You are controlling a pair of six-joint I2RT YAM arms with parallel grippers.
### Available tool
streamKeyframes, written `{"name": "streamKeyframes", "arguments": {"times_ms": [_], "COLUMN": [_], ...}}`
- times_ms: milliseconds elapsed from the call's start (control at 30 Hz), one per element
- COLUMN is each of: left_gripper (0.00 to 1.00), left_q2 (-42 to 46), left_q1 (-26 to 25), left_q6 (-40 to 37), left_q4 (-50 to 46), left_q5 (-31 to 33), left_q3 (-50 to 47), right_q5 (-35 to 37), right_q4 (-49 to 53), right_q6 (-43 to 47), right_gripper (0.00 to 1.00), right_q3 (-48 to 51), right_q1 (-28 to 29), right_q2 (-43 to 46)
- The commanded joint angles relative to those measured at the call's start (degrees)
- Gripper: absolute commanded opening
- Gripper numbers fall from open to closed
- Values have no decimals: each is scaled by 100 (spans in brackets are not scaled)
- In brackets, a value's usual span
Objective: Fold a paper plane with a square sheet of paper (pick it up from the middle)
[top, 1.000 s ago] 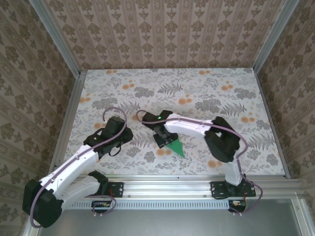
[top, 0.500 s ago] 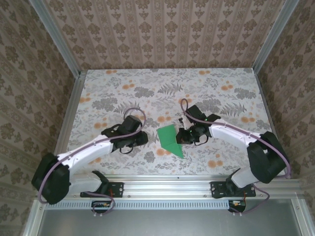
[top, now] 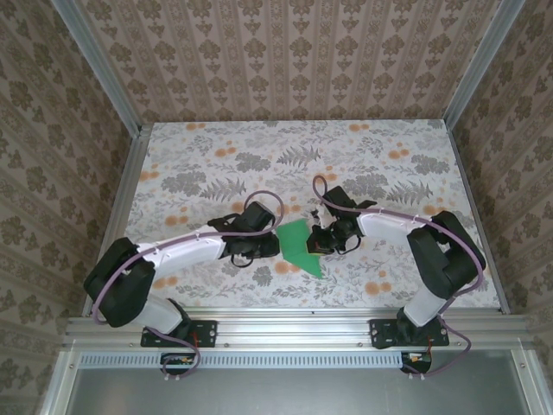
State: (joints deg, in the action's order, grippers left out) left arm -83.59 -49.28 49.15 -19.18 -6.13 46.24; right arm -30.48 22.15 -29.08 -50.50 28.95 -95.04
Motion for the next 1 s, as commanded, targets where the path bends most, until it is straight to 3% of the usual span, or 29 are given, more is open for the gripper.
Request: {"name": "streamKeyframes", "arguments": {"times_ms": [0, 333, 633, 967], "left_gripper": [29, 35, 56, 59], "left_q2": [-128, -527, -790, -1044], "left_q1": [-81, -257, -326, -337], "left_q6": [132, 205, 678, 1264], "left_q4": [189, 372, 754, 1288], "left_q5": [-182, -366, -323, -305], "left_q3": [149, 349, 305, 139], "right_q5": [-90, -428, -564, -570], "right_q4": [-81, -748, -1064, -1161], "right_q6": [189, 87, 48, 41], "right_gripper": [7, 7, 7, 7], "right_q3": [75, 569, 759, 901], "right_q1": [-106, -455, -552, -645], "right_q2": [-160, -436, -625, -629]}}
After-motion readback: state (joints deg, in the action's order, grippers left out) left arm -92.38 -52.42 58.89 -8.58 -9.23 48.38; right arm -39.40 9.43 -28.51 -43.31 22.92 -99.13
